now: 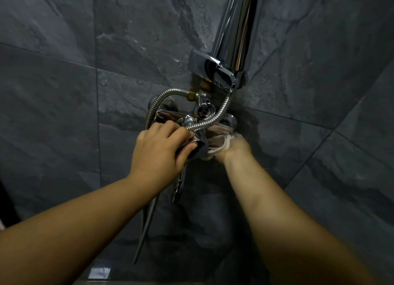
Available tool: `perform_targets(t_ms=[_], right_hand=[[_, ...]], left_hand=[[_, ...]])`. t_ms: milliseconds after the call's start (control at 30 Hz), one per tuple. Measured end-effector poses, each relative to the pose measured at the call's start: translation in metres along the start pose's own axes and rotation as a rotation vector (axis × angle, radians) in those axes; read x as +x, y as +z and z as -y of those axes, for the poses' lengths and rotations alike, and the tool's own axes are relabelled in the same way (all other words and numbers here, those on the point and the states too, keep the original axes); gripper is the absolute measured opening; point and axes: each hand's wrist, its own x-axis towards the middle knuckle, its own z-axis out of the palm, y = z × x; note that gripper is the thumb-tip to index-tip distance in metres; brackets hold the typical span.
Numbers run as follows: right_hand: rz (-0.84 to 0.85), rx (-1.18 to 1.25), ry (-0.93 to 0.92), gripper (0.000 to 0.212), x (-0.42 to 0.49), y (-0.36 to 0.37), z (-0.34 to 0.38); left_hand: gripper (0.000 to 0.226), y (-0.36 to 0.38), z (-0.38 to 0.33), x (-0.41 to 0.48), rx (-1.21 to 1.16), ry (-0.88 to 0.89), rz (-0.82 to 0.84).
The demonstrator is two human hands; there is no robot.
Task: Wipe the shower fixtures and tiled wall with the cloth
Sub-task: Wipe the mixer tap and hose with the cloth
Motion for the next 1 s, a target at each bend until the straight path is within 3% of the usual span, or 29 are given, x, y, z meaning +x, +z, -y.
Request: perform_targets(t_ms=[133,233,333,433,533,600,667,733,800,900,1000], right_hand=[[-0.127,-0.052,-0.178,0.031,-0.017,-0.006,0.014],[-0.262,-0.261,-0.576,0.007,-0.012,-0.008,0.023],[-0.235,-0.483,-0.860,0.016,-0.014,-0.010,0.021],[-0.156,-0.709,-1.019,0.022,-0.018,-0.023,0.020],[0.023,-0.828,-0.912,0.018,-0.020,-0.044,0.037],[0.043,-0.783,-0.772,0.016,-0.029,-0.055,0.052],[0.049,-0.518,-0.552,0.009,-0.033,-0.064,0.071],[0.190,-0.145,-0.221,0.021,-0.038,-0.066,0.094],[0.217,0.046,-0.052,0.020,-0.051,-0.069,0.128],[0.291,0.208,-0.021,0.029,-0.074,-0.073,0.179],[0.411,0.142,-0.162,0.014,-0.088,-0.073,0.231]], left_hand=[[0.030,-0.001,0.000,0.002,0.009,0.015,0.011],[0.030,-0.003,0.001,0.004,0.019,0.022,0.018],[0.030,-0.004,0.000,0.004,0.017,0.025,0.014],[0.031,-0.005,-0.002,0.004,0.015,0.000,0.016],[0.030,-0.007,-0.005,0.005,0.065,0.001,0.028],[0.024,-0.013,-0.010,0.008,0.104,-0.018,0.100],[0.025,-0.021,-0.019,0.011,0.155,-0.062,0.180],[0.027,-0.030,-0.029,0.017,0.241,-0.055,0.209],[0.026,-0.040,-0.048,0.028,0.259,-0.003,0.202],[0.026,-0.050,-0.085,0.048,0.205,0.134,0.183],[0.027,-0.059,-0.131,0.081,0.125,0.221,0.119]])
